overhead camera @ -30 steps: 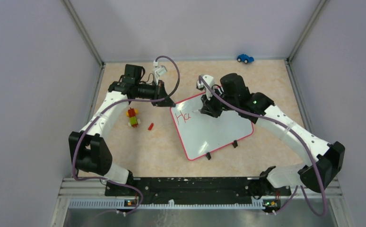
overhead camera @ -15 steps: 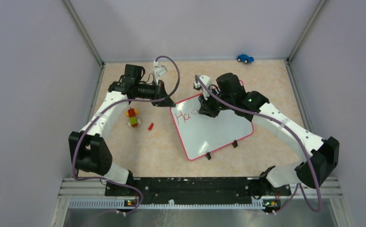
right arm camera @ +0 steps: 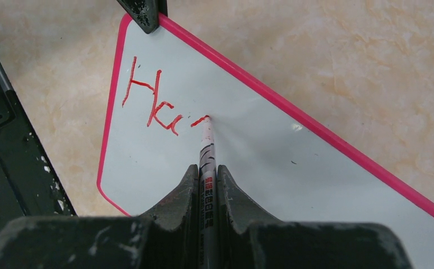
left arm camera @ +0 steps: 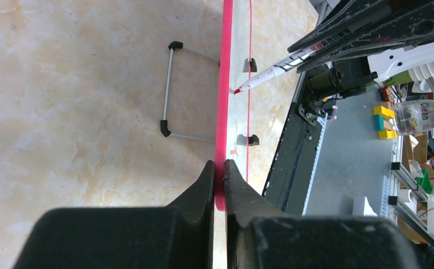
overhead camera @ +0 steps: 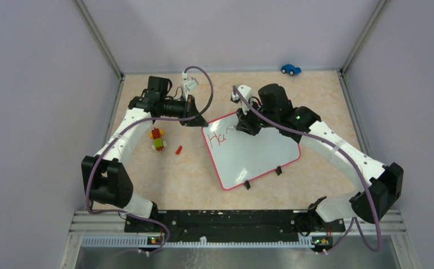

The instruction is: Write a sentence on the whiteboard

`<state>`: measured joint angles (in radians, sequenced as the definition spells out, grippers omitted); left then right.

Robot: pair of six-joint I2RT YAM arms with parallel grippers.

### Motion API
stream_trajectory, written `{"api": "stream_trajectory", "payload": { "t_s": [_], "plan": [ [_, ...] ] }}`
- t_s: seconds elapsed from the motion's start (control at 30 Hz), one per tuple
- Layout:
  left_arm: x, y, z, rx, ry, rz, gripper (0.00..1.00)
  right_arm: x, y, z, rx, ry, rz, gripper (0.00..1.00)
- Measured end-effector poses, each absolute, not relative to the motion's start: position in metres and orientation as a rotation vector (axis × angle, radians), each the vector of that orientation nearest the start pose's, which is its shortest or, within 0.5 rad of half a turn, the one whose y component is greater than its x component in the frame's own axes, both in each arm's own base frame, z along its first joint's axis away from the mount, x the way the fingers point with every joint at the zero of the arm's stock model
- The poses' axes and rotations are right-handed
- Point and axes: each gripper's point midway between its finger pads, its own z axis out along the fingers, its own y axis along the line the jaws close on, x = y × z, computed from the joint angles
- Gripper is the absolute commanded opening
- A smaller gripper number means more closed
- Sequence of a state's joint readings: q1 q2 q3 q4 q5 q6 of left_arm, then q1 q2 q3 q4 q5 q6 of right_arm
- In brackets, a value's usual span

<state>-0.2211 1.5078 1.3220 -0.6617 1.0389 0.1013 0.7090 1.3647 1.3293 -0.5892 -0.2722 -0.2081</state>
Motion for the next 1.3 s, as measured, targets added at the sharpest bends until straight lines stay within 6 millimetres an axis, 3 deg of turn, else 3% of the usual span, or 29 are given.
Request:
{"api": "stream_trajectory", "payload": {
  "t_s": [0.53,1.0,1.3],
  "plan": [
    [0.294,-0.219,0.238,0.817,2.074,-1.290,0.00,0.273,0.282,0.250,-1.113,1.916,0.571,0.00],
    [0.294,-0.219,0.238,0.816,2.075,-1.288,0.00,0.242,0.277,0.215,-1.179,1.987,0.628,0.00],
    [0.294,-0.219,0.238,0.817,2.075,-1.288,0.00,0.234,0.285,0.221,-1.209,1.960,0.678,0.00]
  ]
}}
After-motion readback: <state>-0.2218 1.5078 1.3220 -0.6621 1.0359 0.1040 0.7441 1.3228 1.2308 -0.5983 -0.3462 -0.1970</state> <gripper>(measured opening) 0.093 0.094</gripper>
